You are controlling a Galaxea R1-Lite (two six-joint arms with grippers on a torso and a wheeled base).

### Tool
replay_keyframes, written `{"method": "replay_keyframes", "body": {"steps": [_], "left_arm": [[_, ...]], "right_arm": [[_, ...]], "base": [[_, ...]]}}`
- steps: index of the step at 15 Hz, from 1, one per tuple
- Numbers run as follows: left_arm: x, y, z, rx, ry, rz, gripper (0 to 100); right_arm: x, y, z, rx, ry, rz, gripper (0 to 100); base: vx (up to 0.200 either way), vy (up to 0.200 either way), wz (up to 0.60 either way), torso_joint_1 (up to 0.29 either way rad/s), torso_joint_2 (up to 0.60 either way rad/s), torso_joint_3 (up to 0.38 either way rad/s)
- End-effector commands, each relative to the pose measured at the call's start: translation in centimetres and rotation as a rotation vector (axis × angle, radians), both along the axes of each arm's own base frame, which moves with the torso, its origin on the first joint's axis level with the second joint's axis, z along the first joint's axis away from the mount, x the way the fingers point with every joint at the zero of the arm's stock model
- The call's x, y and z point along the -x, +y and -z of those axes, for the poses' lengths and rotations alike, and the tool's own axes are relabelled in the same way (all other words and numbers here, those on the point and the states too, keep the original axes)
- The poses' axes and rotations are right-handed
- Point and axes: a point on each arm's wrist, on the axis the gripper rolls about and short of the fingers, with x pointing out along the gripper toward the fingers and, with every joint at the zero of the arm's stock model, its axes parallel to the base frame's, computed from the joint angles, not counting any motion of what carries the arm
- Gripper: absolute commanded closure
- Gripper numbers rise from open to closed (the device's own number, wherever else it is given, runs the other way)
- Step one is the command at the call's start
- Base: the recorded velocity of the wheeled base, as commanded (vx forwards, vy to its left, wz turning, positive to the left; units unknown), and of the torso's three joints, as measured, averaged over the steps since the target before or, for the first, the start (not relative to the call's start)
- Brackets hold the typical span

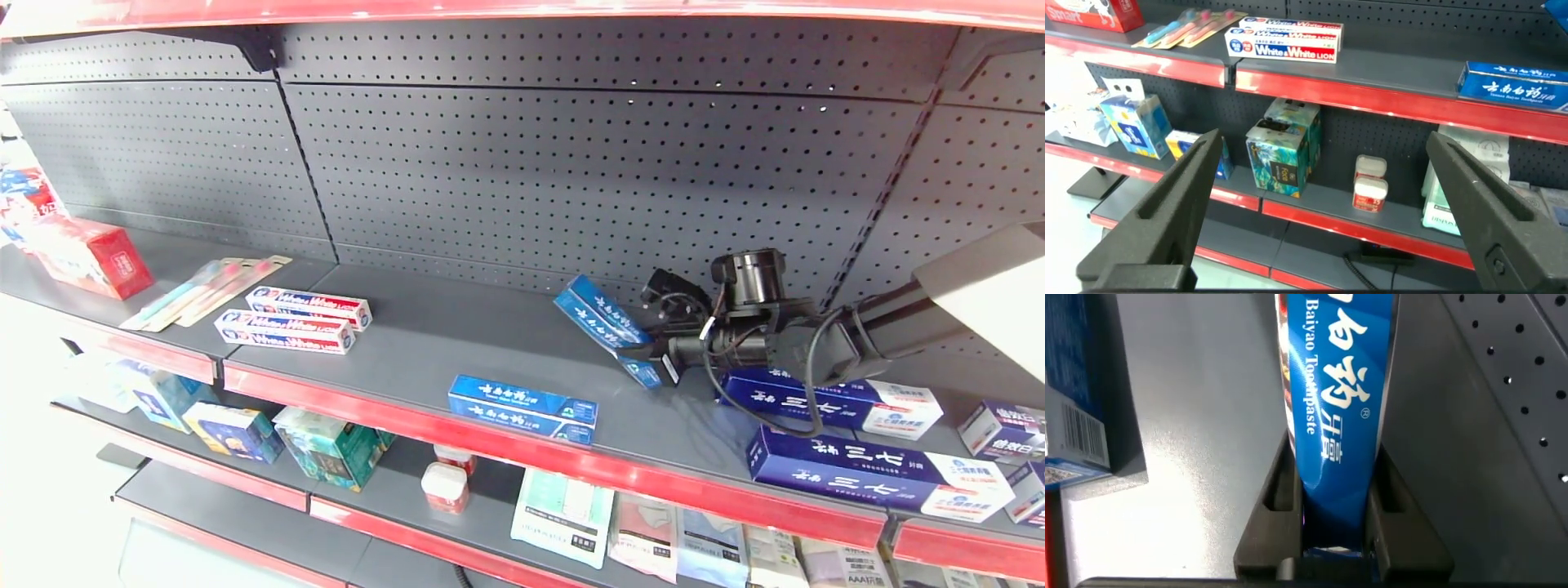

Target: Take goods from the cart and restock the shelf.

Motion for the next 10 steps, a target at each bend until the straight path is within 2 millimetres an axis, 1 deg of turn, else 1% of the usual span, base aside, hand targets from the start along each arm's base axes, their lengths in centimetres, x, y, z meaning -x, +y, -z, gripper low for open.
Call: {"method": "replay_keyframes", "body": {"steps": [1, 4, 6, 10], "left_arm": [[0.0, 0.0, 0.0, 0.000, 0.001, -0.001, 0], [0.0, 0.0, 0.0, 0.000, 0.001, -0.001, 0], [0.0, 0.0, 0.0, 0.000, 0.001, 0.001, 0], [0.0, 0.0, 0.0, 0.000, 0.001, -0.001, 0]], "right_arm": [[-0.1, 0.1, 0.2, 0.008, 0.000, 0.005, 100], [-0.2, 1.3, 0.1, 0.026, -0.017, 0.003, 100], [-0.2, 1.7, 0.2, 0.031, -0.019, -0.006, 100], [-0.1, 1.7, 0.6, 0.043, -0.017, -0.011, 100]], "base": [[0.000, 0.000, 0.00, 0.000, 0.00, 0.000], [0.000, 0.000, 0.00, 0.000, 0.00, 0.000], [0.000, 0.000, 0.00, 0.000, 0.00, 0.000], [0.000, 0.000, 0.00, 0.000, 0.00, 0.000]]}}
